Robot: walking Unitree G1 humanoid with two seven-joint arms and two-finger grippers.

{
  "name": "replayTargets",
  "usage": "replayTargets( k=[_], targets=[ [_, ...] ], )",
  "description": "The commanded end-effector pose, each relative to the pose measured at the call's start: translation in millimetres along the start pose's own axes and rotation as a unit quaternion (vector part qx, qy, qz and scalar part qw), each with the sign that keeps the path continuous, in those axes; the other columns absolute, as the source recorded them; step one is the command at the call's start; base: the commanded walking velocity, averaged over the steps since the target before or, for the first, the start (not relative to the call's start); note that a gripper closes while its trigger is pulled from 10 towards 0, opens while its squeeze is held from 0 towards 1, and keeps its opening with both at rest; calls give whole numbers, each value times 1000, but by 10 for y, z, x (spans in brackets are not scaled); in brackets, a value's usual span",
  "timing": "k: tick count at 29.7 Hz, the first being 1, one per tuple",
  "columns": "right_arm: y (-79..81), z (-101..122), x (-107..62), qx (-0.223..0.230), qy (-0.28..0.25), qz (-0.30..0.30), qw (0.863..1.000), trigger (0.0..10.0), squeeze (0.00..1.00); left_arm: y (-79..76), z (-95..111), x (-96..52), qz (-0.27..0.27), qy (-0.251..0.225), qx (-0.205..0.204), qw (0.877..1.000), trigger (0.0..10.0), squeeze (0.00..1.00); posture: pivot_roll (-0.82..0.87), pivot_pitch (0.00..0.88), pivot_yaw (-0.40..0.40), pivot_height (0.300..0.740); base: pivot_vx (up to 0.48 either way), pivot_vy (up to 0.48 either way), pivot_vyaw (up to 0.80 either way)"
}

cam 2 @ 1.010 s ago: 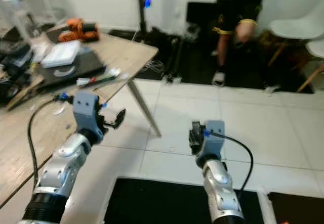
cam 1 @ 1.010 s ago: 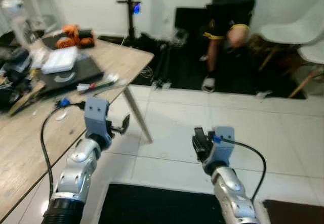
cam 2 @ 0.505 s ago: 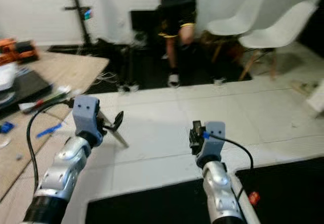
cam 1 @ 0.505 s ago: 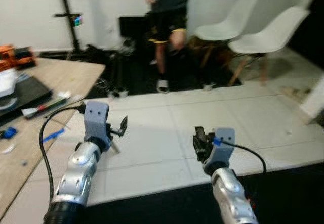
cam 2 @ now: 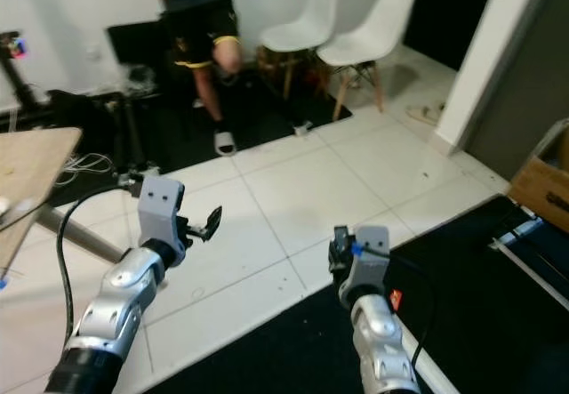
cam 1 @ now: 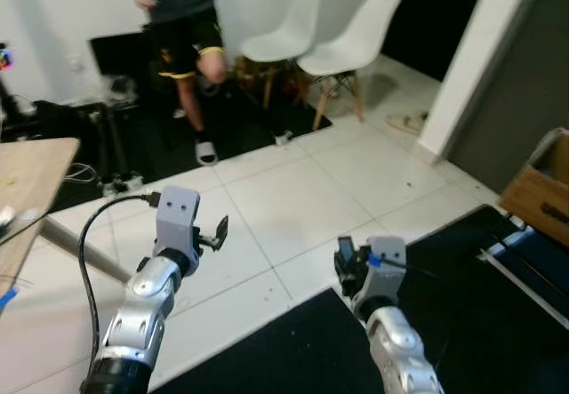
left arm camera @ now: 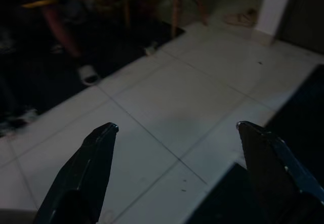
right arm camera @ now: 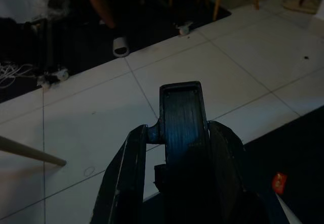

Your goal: Picking trash to rubbish bin

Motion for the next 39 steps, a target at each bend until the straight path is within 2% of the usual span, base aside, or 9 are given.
replayTargets(
  k=[1, 10, 18, 28, 39],
  targets=[
    [-53, -13, -6, 2, 0, -8, 1000, 10000, 0, -17, -19, -8, -1, 1, 5, 1000, 10000, 0, 6, 46, 35, 740, 0, 0, -800],
    [-30, -41, -2, 8, 7, -7, 1000, 10000, 0, -7, -21, 0, 5, 4, -9, 1000, 10000, 0, 13, 56, 30, 740, 0, 0, -800],
    [21, -44, -6, 13, 6, -6, 1000, 10000, 0, 49, 9, 8, 8, 1, -4, 1000, 10000, 0, 6, 61, 42, 740, 0, 0, -800],
    [-36, -68, -27, 16, 9, -14, 1000, 10000, 0, 52, 42, 51, 12, 1, -1, 1000, 10000, 0, 8, 69, 54, 740, 0, 0, -800],
    [4, -51, 13, 21, 9, -8, 1000, 10000, 0, 136, 53, -12, 28, 1, 1, 1000, 10000, 0, 36, 95, 43, 740, 0, 0, -800]
  ],
)
Point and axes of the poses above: a point about 5 cm out from each wrist's last joint towards the gripper, its own x axis pointing out of the wrist towards the gripper, its own z axis along the axis of the wrist's last joint, y = z × x, the point moved 6 cm from there along x, pointing out of the wrist towards the gripper, and after that the axes turned 12 degrees about -x, right-handed, at the moved point
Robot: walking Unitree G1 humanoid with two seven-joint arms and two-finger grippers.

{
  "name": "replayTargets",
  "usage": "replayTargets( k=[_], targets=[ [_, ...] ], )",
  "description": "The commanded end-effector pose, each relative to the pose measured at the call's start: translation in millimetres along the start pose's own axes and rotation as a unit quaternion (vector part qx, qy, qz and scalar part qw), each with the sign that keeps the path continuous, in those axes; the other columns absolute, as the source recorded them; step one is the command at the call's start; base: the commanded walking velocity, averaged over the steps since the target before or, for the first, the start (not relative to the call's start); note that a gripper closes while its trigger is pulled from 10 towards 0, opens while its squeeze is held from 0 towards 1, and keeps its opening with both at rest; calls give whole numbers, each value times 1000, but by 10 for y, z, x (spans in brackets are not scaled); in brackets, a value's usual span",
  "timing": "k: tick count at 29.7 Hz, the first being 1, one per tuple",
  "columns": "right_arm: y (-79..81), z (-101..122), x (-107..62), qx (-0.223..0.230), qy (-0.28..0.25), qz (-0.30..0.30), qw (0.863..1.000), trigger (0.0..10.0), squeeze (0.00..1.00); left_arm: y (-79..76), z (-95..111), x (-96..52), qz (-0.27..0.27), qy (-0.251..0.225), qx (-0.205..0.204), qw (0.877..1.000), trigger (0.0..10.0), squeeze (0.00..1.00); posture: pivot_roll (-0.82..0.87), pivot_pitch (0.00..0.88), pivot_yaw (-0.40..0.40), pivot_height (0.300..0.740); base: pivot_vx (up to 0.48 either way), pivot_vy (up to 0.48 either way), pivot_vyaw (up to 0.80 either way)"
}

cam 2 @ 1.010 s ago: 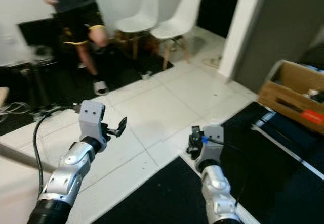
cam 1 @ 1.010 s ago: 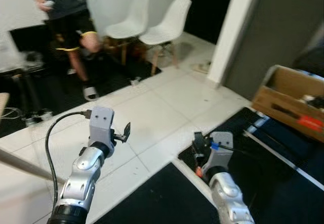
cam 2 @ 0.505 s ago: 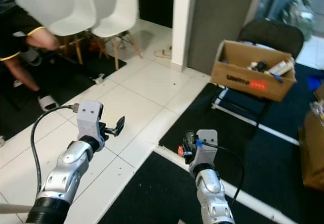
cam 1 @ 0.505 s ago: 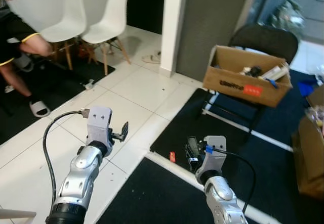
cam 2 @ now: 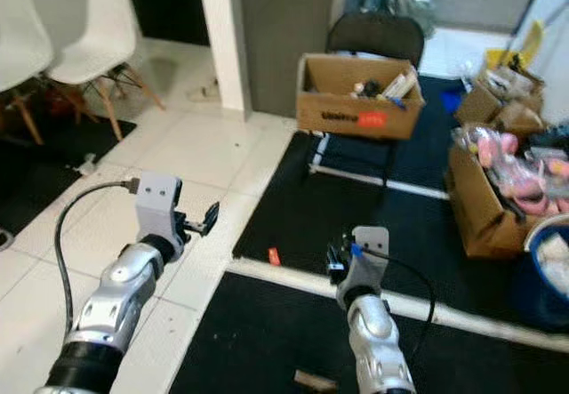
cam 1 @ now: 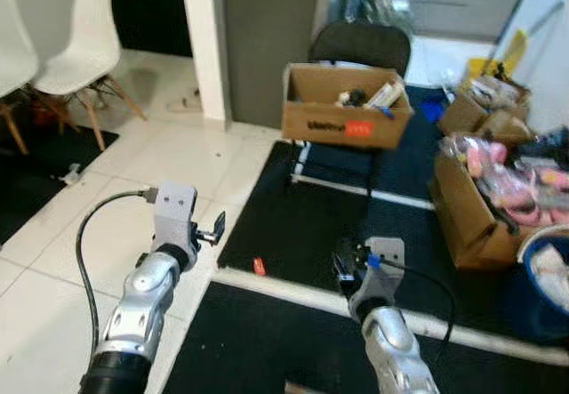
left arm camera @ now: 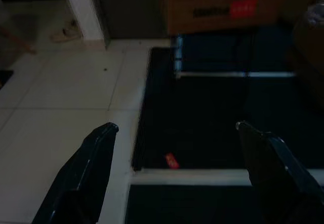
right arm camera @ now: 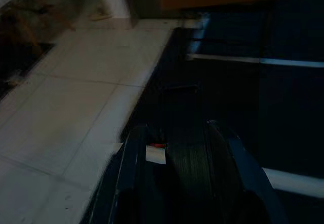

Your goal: Picking trash to rubbish bin

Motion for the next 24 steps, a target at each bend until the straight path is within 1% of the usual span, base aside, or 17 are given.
replayTargets(
  k=[1, 4, 5, 8, 13, 18, 24],
  targets=[
    [9, -13, 5, -1, 4, 3, 1000, 10000, 0, 41, 3, -32, 8, 1, 6, 1000, 10000, 0, 33, 99, 41, 740, 0, 0, -800],
    [-11, -1, 13, 1, 3, 0, 1000, 10000, 0, 74, 1, -48, 18, 1, -9, 1000, 10000, 0, 29, 105, 37, 740, 0, 0, -800],
    [-47, -16, 2, 5, 6, -7, 1000, 10000, 0, 105, -9, -58, 28, 0, -17, 999, 10000, 0, 26, 107, 36, 740, 0, 0, -800],
    [-82, -32, -13, 7, 9, -13, 1000, 10000, 0, 126, -36, -69, 35, 2, -17, 999, 10000, 0, 21, 111, 35, 740, 0, 0, -800],
    [-112, -34, -26, 7, 9, -16, 1000, 10000, 0, 102, -56, -68, 34, 4, -1, 999, 10000, 0, 24, 113, 33, 740, 0, 0, -800],
    [-94, 3, -7, 8, 3, -12, 1000, 10000, 0, 38, -9, -59, 23, -10, -12, 1000, 10000, 0, 22, 117, 36, 740, 0, 0, -800],
    [-66, 59, 14, 2, -4, -6, 1000, 10000, 0, -5, -12, -59, 19, -6, -19, 1000, 10000, 0, 22, 123, 21, 740, 0, 0, 0]
  ],
)
Point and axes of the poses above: a point about 5 cm out from each wrist's last joint towards the gripper, its own x axis pointing out of the wrist towards the gripper, its own z axis along the axis of the wrist's last joint, y = z × x, the point moved 6 cm from there along x, pointing out of the wrist towards the gripper, and after that the axes turned 12 degrees about -x, right-handed, at the moved point
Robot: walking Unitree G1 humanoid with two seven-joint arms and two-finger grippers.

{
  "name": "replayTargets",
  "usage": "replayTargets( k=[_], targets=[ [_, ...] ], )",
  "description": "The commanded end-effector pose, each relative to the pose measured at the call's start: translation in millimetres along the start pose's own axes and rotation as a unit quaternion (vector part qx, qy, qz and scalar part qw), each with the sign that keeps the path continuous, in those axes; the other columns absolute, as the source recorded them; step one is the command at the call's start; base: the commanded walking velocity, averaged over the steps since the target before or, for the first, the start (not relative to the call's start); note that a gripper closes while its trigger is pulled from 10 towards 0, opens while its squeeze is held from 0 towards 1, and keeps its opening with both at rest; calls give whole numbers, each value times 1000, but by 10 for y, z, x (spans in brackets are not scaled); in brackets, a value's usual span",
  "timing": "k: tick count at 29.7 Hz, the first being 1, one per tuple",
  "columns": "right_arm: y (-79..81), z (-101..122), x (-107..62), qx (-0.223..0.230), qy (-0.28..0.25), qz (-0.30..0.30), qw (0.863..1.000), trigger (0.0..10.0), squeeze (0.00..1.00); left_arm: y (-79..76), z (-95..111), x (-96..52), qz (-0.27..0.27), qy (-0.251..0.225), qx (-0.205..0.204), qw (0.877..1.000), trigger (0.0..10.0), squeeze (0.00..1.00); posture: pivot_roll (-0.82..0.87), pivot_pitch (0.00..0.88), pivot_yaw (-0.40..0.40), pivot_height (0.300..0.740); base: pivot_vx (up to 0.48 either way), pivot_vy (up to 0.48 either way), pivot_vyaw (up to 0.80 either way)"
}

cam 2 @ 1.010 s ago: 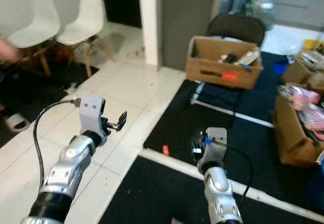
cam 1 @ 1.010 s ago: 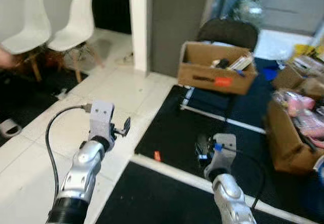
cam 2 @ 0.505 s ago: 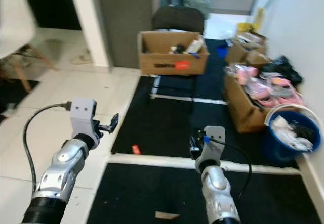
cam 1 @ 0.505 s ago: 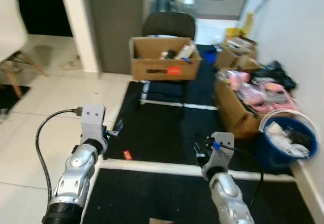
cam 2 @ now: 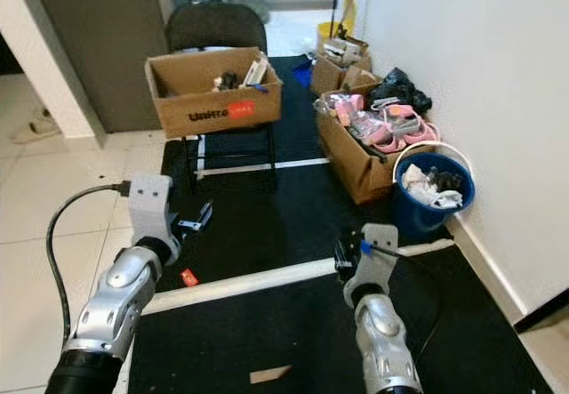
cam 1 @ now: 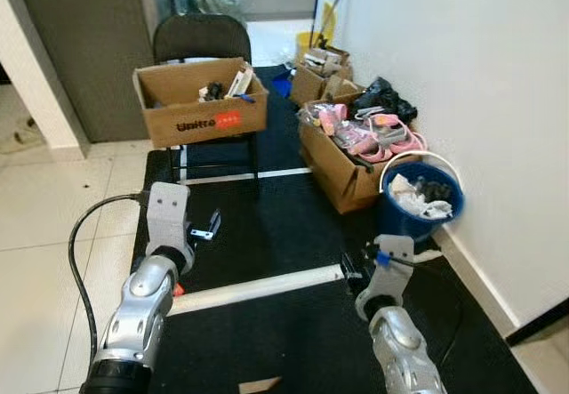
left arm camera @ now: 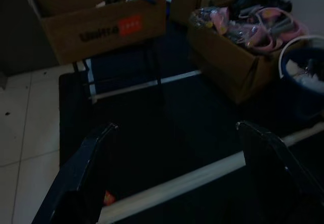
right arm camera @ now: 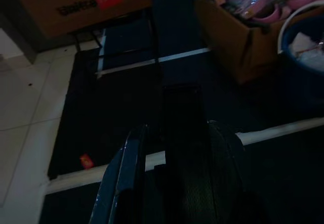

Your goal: Picking trash to rubbish bin

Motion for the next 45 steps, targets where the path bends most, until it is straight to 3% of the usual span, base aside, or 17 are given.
replayTargets(
  k=[1, 9, 33, 45],
  targets=[
    [23, 18, 8, -3, 0, 5, 1000, 10000, 0, 23, -53, -28, 5, 9, -7, 1000, 10000, 0, 22, 123, 21, 740, 0, 0, 0],
    [32, 21, 15, -5, 1, 8, 1000, 10000, 0, 3, -32, -39, -2, 5, -32, 999, 10000, 0, 19, 123, 16, 740, 197, 0, 0],
    [17, -33, 13, -1, 12, 5, 1000, 10000, 0, -7, -13, 1, 0, 15, -10, 1000, 10000, 0, 21, 122, 18, 740, 334, 0, 0],
    [33, -37, 12, -3, 12, 5, 1000, 10000, 0, -5, -10, -6, -1, 17, -10, 1000, 10000, 0, 23, 122, 20, 740, 308, 0, -469]
  ],
)
Point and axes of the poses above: a point about 5 cm out from each wrist's last joint towards the gripper, its own x axis pointing out of the wrist towards the gripper, its own z axis along the axis of the wrist's last joint, y = z × x, the point moved 6 cm from there along x, pointing out of the wrist towards the gripper, and after that the axes turned 12 degrees about -x, right-handed, at the moved point
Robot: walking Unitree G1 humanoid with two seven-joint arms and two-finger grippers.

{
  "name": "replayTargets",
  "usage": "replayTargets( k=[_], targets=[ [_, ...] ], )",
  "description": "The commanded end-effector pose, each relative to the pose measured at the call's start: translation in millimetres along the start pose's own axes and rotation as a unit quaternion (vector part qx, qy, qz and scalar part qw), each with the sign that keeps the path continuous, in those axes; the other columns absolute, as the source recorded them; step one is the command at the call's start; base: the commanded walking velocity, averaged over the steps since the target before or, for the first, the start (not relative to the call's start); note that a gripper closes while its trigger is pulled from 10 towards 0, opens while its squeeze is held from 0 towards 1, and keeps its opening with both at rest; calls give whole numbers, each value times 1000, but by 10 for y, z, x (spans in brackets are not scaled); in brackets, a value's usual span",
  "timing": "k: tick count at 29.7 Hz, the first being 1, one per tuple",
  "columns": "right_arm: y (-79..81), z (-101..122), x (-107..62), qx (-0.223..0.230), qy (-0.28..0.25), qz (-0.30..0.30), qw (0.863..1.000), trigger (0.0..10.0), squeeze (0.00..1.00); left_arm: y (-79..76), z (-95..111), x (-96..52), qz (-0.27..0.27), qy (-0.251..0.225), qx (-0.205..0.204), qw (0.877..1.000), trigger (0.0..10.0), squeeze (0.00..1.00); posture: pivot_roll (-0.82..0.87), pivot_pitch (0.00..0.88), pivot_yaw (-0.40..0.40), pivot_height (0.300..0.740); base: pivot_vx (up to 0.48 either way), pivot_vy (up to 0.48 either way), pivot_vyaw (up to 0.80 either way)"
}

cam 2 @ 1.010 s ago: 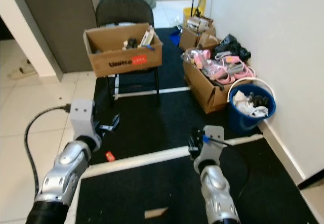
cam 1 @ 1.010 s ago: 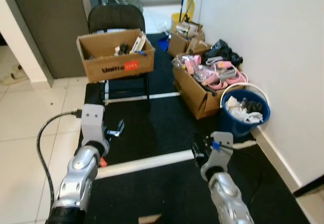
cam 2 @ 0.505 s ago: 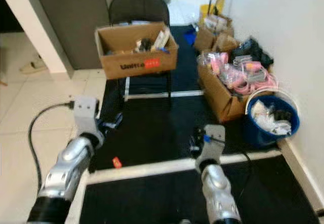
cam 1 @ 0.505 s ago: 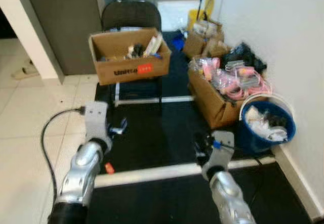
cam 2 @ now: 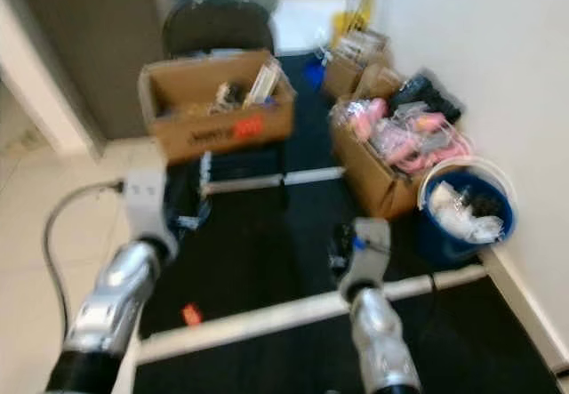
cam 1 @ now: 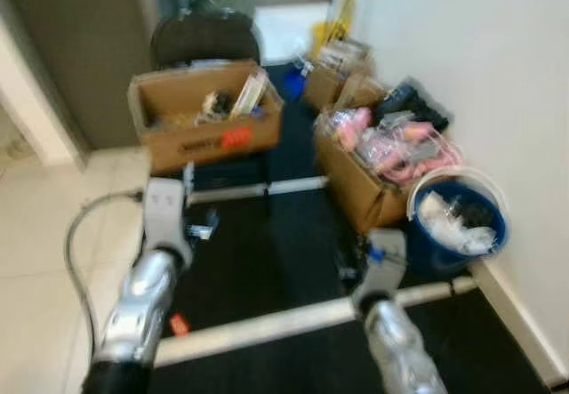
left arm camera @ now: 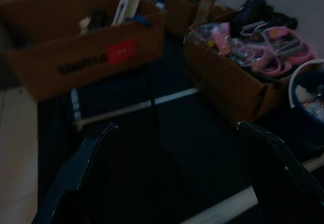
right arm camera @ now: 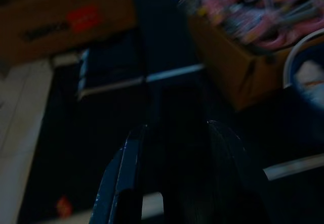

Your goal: Picking trash to rubbish bin

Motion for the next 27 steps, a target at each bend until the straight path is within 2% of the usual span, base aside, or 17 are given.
replayTargets(
  k=[1, 9, 11, 14, 21, 27],
  targets=[
    [152, -42, -9, 8, 7, 16, 1000, 10000, 0, 131, -67, -45, 19, 13, 1, 1000, 10000, 0, 23, 122, 20, 740, 289, 0, 0],
    [166, -35, -8, 5, 5, 19, 1000, 10000, 0, 129, -71, -54, 18, 15, 3, 1000, 10000, 0, 25, 124, 20, 740, 282, 0, 0],
    [212, -25, -5, -19, 4, 34, 999, 10000, 0, 126, -74, -56, 17, 15, 2, 1000, 10000, 0, 25, 124, 20, 740, 281, 0, 0],
    [229, -29, -4, -18, 5, 38, 999, 10000, 0, 124, -73, -55, 17, 15, 2, 1000, 10000, 0, 25, 124, 20, 740, 285, 0, 0],
    [244, -11, 6, -25, 1, 38, 999, 10000, 0, 123, -64, -51, 17, 15, 2, 1000, 10000, 0, 28, 122, 19, 740, 281, 0, 741],
    [212, -14, 2, -15, 1, 31, 999, 10000, 0, 125, -65, -50, 16, 16, 3, 1000, 10000, 0, 28, 121, 19, 740, 283, 0, 0]
  ],
)
Point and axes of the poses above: a point about 5 cm out from each wrist's last joint towards the gripper, its own x axis pointing out of the wrist towards the gripper, its own z axis along the axis of the wrist's last joint, y = z × x, the point moved 6 cm from there along x, pointing out of the wrist towards the gripper, and after that the axes turned 12 degrees about -x, right-handed, at the moved point
